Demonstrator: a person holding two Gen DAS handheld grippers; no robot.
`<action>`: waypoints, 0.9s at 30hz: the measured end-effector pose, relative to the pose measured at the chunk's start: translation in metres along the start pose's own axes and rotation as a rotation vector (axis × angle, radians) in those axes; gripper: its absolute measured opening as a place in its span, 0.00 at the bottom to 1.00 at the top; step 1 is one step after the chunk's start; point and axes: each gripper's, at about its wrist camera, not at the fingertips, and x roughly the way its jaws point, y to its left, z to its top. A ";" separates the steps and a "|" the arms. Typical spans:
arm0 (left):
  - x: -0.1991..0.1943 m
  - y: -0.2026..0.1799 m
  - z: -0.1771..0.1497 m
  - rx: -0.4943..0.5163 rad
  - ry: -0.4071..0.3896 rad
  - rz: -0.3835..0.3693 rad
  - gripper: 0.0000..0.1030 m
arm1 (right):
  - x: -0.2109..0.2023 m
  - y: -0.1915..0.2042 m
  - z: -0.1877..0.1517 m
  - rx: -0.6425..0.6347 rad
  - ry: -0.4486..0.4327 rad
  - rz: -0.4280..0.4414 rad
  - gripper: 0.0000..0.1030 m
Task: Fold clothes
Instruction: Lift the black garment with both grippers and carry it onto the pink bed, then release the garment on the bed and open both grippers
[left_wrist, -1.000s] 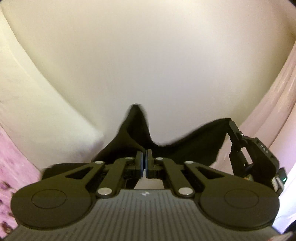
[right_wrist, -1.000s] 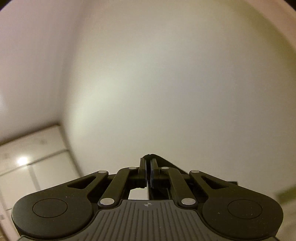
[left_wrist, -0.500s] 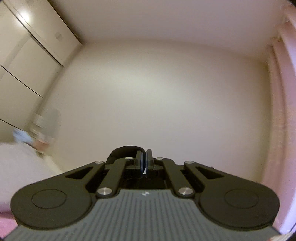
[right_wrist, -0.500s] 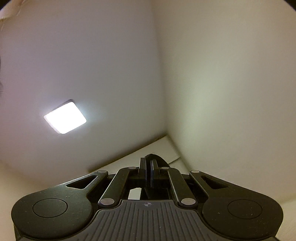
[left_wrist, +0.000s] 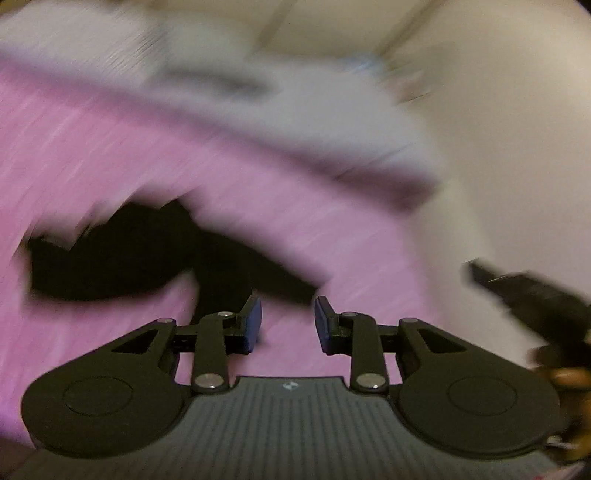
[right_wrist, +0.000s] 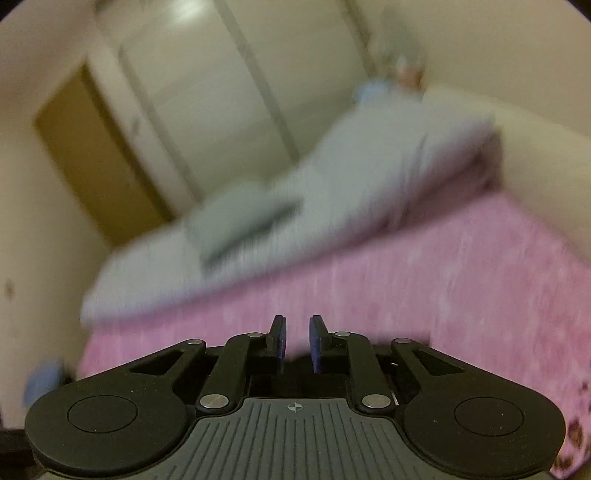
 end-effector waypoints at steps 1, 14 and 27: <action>-0.005 0.017 -0.014 -0.028 0.029 0.053 0.24 | 0.019 0.020 -0.017 -0.018 0.069 0.005 0.16; -0.060 0.024 -0.077 -0.095 -0.055 0.346 0.28 | 0.017 0.069 -0.173 -0.297 0.423 0.076 0.16; -0.060 -0.010 -0.112 -0.040 -0.117 0.401 0.28 | -0.026 0.055 -0.194 -0.358 0.406 0.077 0.16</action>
